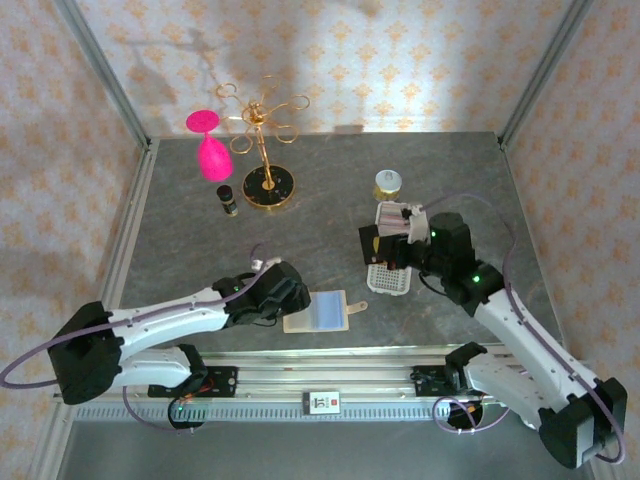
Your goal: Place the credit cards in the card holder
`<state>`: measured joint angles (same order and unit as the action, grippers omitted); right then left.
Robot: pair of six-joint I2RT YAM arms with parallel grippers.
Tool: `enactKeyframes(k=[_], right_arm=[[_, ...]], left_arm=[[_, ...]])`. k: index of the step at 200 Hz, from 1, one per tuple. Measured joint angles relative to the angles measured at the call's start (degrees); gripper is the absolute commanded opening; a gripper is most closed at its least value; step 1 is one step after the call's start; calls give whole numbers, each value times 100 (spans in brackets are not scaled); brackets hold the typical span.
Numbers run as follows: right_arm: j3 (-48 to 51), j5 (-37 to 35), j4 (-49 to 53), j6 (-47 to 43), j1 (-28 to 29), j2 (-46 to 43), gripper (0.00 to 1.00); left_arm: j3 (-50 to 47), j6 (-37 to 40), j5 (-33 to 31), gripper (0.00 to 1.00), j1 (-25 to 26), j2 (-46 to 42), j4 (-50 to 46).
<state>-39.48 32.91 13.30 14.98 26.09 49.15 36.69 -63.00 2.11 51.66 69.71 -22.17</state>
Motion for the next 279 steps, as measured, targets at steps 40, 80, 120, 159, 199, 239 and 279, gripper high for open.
enactKeyframes(k=[40, 80, 120, 159, 199, 239, 279], right_arm=[[973, -85, -627, 1733, 844, -463, 0], [1694, -531, -1169, 2804, 1762, -459, 0], [2035, -1005, -1622, 3379, 2288, -236, 0], [2153, -1373, -2063, 3703, 2708, 120, 0], [2221, -1757, -2535, 3982, 3001, 380, 0], [2369, -1930, -2874, 4188, 3112, 710, 0], [2374, -1993, -3071, 4264, 3150, 1016, 0]], left_arm=[[2, 7, -24, 63, 0, 238, -210], [2, 9, 46, 62, 11, 496, -208], [0, 9, 83, 62, 11, 505, -195], [-13, 11, 129, 59, 11, 669, -122], [-15, 15, 192, 56, 11, 852, -13], [-42, 90, 190, 52, 11, 953, 35], [-59, 164, 190, 47, 11, 955, 52]])
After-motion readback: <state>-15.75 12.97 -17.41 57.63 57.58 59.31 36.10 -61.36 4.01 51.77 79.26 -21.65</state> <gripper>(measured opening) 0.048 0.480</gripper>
